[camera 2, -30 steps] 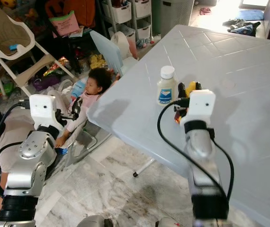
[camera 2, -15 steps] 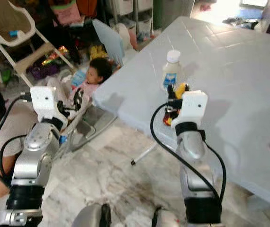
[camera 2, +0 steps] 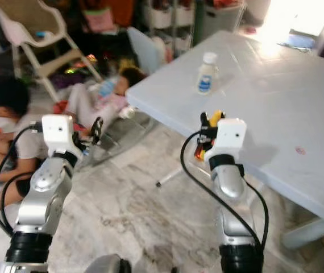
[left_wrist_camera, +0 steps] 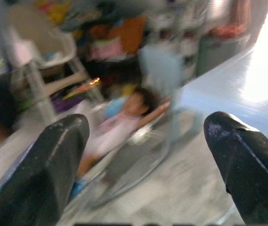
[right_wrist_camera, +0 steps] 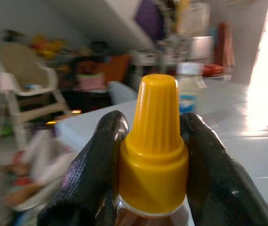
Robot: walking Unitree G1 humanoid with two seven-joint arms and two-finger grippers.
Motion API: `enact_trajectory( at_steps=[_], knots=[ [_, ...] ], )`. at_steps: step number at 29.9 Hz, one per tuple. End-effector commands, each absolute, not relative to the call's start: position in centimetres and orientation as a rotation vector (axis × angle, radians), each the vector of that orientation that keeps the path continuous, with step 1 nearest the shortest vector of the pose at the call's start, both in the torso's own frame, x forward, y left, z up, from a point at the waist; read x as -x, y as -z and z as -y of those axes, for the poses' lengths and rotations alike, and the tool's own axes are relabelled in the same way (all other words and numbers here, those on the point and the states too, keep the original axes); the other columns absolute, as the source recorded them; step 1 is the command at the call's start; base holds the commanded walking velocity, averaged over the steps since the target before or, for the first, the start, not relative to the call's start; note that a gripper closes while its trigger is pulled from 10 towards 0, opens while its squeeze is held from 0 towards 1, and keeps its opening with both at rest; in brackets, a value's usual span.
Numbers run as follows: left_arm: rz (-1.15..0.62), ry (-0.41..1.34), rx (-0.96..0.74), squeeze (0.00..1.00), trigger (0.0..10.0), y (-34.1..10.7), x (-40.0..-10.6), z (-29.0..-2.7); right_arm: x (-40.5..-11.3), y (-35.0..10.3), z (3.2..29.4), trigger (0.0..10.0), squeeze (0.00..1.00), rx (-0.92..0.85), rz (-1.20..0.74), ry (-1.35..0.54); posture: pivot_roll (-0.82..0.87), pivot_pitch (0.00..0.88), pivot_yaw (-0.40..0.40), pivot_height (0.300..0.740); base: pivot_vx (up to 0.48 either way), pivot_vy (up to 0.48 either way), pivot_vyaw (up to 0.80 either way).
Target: Restocking fridge
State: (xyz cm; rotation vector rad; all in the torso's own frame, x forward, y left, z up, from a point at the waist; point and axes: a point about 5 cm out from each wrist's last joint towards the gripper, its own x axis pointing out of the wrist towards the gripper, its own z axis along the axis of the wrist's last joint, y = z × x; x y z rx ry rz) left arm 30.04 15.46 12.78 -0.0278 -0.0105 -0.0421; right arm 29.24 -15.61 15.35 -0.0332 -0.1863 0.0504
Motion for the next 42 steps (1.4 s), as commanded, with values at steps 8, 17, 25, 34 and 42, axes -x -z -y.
enact_trajectory(
  at_steps=[8, 17, 25, 34, 42],
  knots=[
    [-0.010, 0.037, 0.010, 0.00, 10.0, -12.2, -29.3, -15.5, -29.4, -15.1, 16.2, 10.0, 0.00, 0.030, 0.177, -0.049, -0.01, 0.000, 0.022, 0.740, 0.000, 0.000, 0.80],
    [-0.015, 0.031, 0.035, 0.00, 10.0, -11.9, -29.4, -14.8, -29.9, -15.3, 15.5, 10.0, 0.00, 0.047, 0.192, -0.084, 0.00, 0.000, 0.019, 0.740, 0.000, 0.000, 0.80],
    [0.005, -0.006, 0.015, 0.00, 10.0, -12.2, -29.7, -15.3, -30.5, -15.5, 15.0, 10.0, 0.00, 0.039, 0.205, -0.113, 0.00, 0.000, 0.016, 0.740, 0.000, 0.000, 0.80],
    [-0.020, -0.029, 0.019, 0.00, 10.0, -11.9, -29.6, -15.0, -30.5, -15.3, 14.8, 10.0, 0.00, 0.033, 0.201, -0.131, 0.01, 0.000, 0.013, 0.740, 0.000, 0.000, 0.80],
    [-0.023, -0.033, 0.015, 0.00, 10.0, -11.8, -29.6, -14.9, -30.6, -15.3, 14.6, 10.0, 0.00, 0.025, 0.202, -0.148, 0.01, 0.000, 0.010, 0.740, 0.000, 0.310, 0.80]
  ],
)
